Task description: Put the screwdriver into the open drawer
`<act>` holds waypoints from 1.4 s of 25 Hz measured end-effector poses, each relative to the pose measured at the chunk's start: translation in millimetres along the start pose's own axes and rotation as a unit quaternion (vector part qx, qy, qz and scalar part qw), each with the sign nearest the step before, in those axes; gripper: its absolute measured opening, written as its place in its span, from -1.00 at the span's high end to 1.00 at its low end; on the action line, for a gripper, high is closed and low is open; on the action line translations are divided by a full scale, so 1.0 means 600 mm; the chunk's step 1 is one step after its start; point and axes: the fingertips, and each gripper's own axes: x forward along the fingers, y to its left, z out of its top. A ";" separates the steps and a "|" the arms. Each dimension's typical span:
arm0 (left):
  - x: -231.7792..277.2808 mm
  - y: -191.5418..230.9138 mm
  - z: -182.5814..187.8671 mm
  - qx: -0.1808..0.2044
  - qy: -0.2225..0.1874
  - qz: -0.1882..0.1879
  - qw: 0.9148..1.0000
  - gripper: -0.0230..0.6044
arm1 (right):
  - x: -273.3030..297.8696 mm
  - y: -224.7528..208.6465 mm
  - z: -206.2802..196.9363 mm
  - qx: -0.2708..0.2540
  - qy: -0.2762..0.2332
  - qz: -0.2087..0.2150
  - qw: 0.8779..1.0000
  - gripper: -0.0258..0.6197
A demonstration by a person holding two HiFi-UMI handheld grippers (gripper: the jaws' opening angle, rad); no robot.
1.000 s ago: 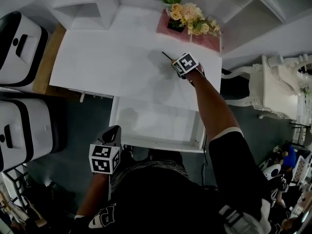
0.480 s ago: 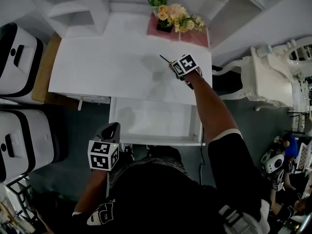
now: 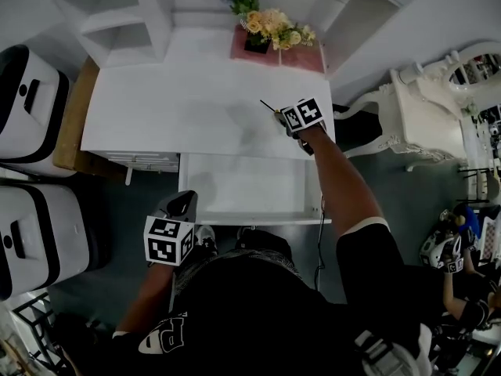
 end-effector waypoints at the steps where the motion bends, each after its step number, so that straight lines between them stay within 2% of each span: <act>1: -0.002 0.000 -0.001 0.002 0.000 -0.003 1.000 0.89 | -0.003 0.007 -0.008 0.017 -0.005 0.006 1.000 0.64; 4: -0.010 -0.002 -0.004 0.010 -0.002 -0.011 1.000 0.89 | -0.010 0.029 -0.037 0.089 -0.025 0.030 0.995 0.65; 7: -0.015 -0.006 -0.003 0.017 -0.004 -0.018 1.000 0.89 | -0.018 0.047 -0.071 0.175 -0.048 0.056 0.982 0.66; 9: -0.017 -0.010 -0.002 0.022 -0.005 -0.024 0.999 0.89 | -0.023 0.056 -0.093 0.238 -0.065 0.078 0.966 0.68; 12: -0.017 -0.018 -0.005 0.030 -0.003 -0.033 0.999 0.89 | -0.034 0.073 -0.123 0.325 -0.095 0.113 0.934 0.71; 14: -0.016 -0.022 -0.007 0.035 -0.001 -0.038 0.999 0.89 | -0.039 0.086 -0.143 0.360 -0.112 0.130 0.917 0.73; 16: -0.014 -0.026 -0.010 0.040 0.000 -0.043 0.998 0.89 | -0.039 0.106 -0.165 0.375 -0.120 0.142 0.908 0.74; 21: -0.009 -0.038 -0.019 0.052 0.008 -0.057 0.997 0.89 | -0.027 0.174 -0.228 0.384 -0.115 0.160 0.902 0.79; 23: -0.007 -0.041 -0.020 0.057 0.010 -0.061 0.996 0.89 | -0.024 0.199 -0.246 0.387 -0.117 0.165 0.900 0.90; 27: -0.005 -0.040 -0.022 0.062 0.014 -0.066 0.996 0.89 | -0.006 0.240 -0.281 0.372 -0.091 0.162 0.909 0.90; 35: -0.004 -0.033 -0.021 0.061 0.012 -0.070 0.996 0.89 | -0.012 0.259 -0.273 0.366 -0.110 0.161 0.910 0.90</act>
